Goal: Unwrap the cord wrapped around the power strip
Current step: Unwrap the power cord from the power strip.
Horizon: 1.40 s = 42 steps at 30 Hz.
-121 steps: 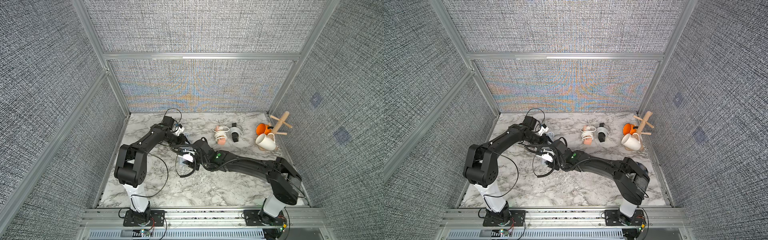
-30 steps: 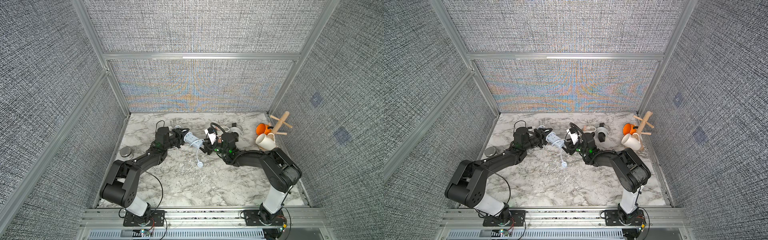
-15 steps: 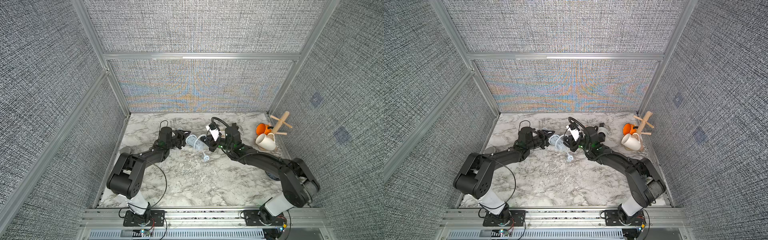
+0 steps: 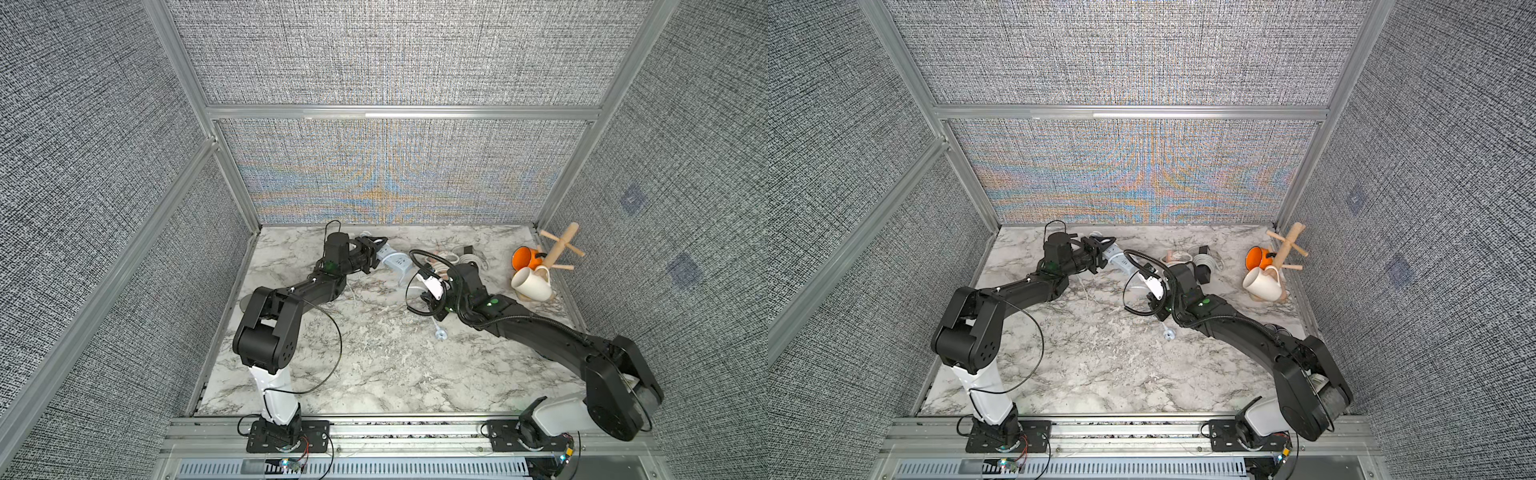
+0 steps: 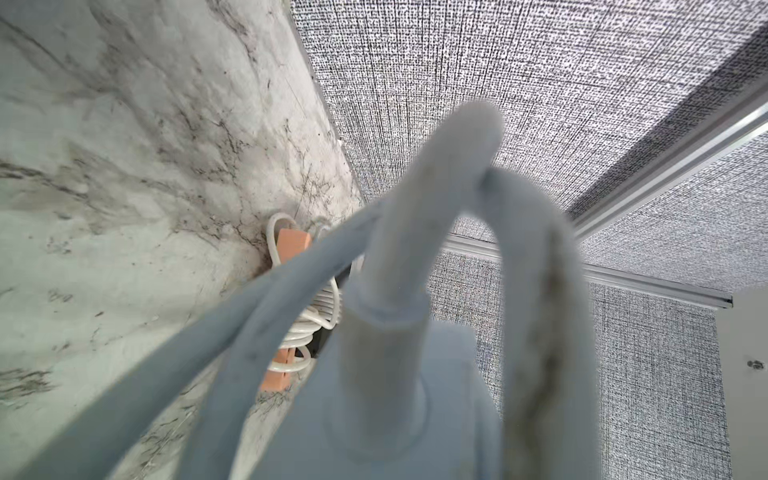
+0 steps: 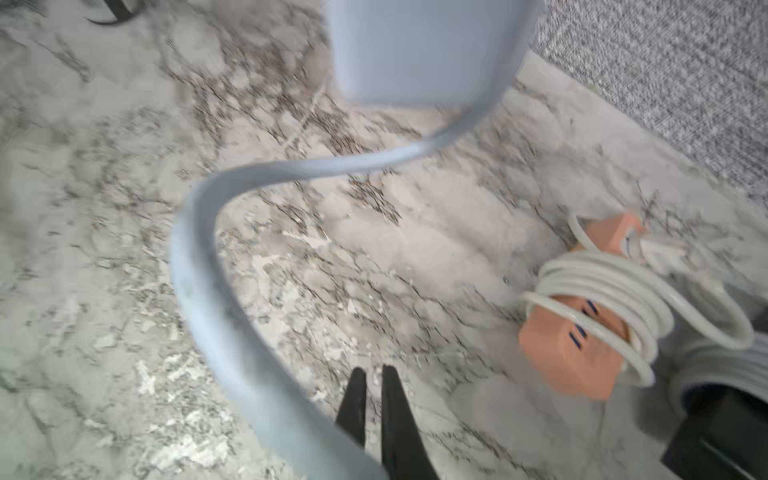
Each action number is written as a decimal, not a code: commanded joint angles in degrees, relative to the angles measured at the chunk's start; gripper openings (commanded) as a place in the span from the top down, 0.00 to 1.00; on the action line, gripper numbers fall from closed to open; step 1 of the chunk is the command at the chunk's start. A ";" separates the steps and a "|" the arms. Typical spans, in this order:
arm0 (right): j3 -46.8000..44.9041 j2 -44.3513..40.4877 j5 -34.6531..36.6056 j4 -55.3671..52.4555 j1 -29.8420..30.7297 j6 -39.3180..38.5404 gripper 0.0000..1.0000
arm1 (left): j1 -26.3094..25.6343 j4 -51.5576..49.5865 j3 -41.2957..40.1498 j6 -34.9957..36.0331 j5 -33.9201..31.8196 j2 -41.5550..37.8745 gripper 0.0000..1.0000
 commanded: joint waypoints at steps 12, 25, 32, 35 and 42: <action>7.24 9.22 4.52 -7.22 -11.22 2.88 0.94 | 7.72 0.95 -12.49 6.04 14.01 -9.54 1.00; 2.00 -2.21 -25.55 -6.91 -11.77 -4.37 0.28 | 8.14 -12.89 -10.68 19.30 12.17 -11.51 1.00; 5.01 -4.55 -35.49 -12.45 -9.47 -8.27 0.29 | 8.04 -11.73 -10.71 19.03 12.60 -10.90 1.00; 6.01 -3.17 -30.95 -5.23 -8.34 0.03 0.30 | 7.71 -12.50 -10.24 19.74 12.54 -11.10 1.00; 14.58 9.22 -26.98 0.96 -2.94 7.94 0.46 | 6.82 -12.30 -9.05 19.23 12.37 -10.40 1.00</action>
